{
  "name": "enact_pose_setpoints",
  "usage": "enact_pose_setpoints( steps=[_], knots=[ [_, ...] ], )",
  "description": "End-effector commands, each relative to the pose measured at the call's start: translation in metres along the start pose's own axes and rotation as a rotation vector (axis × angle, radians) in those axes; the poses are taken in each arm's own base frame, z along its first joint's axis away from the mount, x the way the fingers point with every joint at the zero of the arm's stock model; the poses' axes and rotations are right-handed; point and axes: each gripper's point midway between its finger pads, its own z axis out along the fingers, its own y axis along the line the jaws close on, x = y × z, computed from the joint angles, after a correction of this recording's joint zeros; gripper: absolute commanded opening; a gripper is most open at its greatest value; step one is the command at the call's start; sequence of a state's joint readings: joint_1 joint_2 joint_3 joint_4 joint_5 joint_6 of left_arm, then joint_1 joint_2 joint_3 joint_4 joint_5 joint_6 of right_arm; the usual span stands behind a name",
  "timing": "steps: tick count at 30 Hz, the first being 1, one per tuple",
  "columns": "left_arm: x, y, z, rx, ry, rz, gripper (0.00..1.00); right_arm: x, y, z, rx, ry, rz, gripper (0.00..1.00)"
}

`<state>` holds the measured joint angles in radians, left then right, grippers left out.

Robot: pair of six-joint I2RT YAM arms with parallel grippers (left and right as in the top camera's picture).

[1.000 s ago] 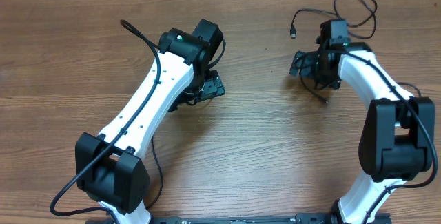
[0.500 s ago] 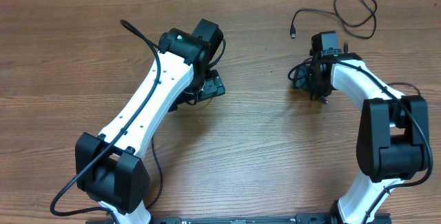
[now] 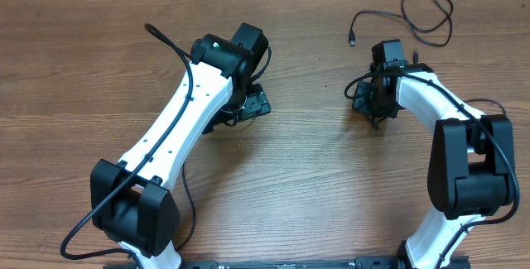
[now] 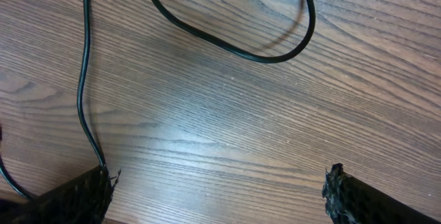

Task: Untangle cables

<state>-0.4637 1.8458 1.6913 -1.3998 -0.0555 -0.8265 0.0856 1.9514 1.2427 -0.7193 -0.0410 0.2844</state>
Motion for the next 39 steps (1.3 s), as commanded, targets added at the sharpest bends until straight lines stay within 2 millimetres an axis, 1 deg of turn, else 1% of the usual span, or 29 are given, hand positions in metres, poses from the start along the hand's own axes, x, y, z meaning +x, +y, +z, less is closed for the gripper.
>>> enact_pose_setpoints(
  steps=[1, 7, 11, 15, 17, 18, 19, 20, 21, 23, 25, 28, 30, 31, 33, 34, 35, 37, 39],
  knots=[
    [-0.003, -0.001, -0.014, 0.04, -0.031, 0.012, 1.0, 0.01, 0.004, -0.002, -0.019, 0.038, -0.001, 0.04],
    [-0.004, -0.002, -0.015, 0.045, -0.036, 0.011, 0.99, 0.024, 0.01, -0.014, -0.052, 0.108, 0.004, 0.04],
    [-0.004, -0.003, -0.015, 0.047, -0.038, 0.012, 1.0, 0.036, 0.014, -0.029, -0.083, 0.151, 0.006, 0.04],
    [-0.005, -0.003, -0.015, 0.049, -0.04, 0.012, 0.99, 0.051, 0.011, -0.048, -0.076, 0.191, 0.01, 0.04],
    [-0.005, -0.003, -0.015, 0.051, -0.041, 0.011, 1.0, 0.053, 0.011, -0.055, -0.077, 0.189, 0.014, 0.04],
    [-0.005, -0.004, -0.015, 0.052, -0.042, 0.011, 1.0, 0.052, 0.011, -0.058, -0.079, 0.18, 0.016, 0.12],
    [-0.006, -0.004, -0.015, 0.053, -0.043, 0.011, 1.0, 0.05, 0.011, -0.06, -0.082, 0.169, 0.017, 0.32],
    [-0.006, -0.004, -0.015, 0.053, -0.043, 0.01, 1.0, 0.047, 0.01, -0.061, -0.083, 0.156, 0.019, 0.64],
    [-0.006, -0.004, -0.015, 0.053, -0.043, 0.011, 1.0, 0.042, 0.009, -0.063, -0.085, 0.14, 0.024, 1.0],
    [-0.006, -0.004, -0.015, 0.053, -0.043, 0.011, 1.0, 0.031, 0.005, -0.068, -0.087, 0.11, 0.042, 1.0],
    [-0.006, -0.004, -0.015, 0.052, -0.043, 0.011, 1.0, 0.012, -0.004, -0.077, -0.092, 0.062, 0.083, 1.0],
    [-0.005, -0.004, -0.015, 0.052, -0.042, 0.012, 0.99, -0.023, -0.031, -0.097, -0.091, -0.025, 0.223, 1.0],
    [-0.005, -0.003, -0.015, 0.05, -0.04, 0.012, 1.0, -0.046, -0.053, -0.111, -0.096, -0.09, 0.303, 1.0],
    [-0.005, -0.003, -0.015, 0.05, -0.041, 0.012, 1.0, -0.059, -0.068, -0.118, -0.097, -0.132, 0.356, 1.0],
    [-0.005, -0.003, -0.015, 0.05, -0.041, 0.012, 1.0, -0.076, -0.099, -0.127, -0.09, -0.201, 0.443, 1.0],
    [-0.005, -0.003, -0.015, 0.049, -0.041, 0.012, 1.0, -0.082, -0.121, -0.13, -0.067, -0.232, 0.507, 1.0],
    [-0.005, -0.003, -0.015, 0.049, -0.041, 0.012, 1.0, -0.083, -0.141, -0.131, -0.036, -0.249, 0.574, 1.0],
    [-0.005, -0.003, -0.015, 0.049, -0.041, 0.012, 1.0, -0.08, -0.18, -0.132, 0.025, -0.268, 0.707, 1.0],
    [-0.005, -0.004, -0.015, 0.051, -0.042, 0.011, 1.0, -0.075, -0.204, -0.131, 0.048, -0.265, 0.768, 1.0]
  ],
)
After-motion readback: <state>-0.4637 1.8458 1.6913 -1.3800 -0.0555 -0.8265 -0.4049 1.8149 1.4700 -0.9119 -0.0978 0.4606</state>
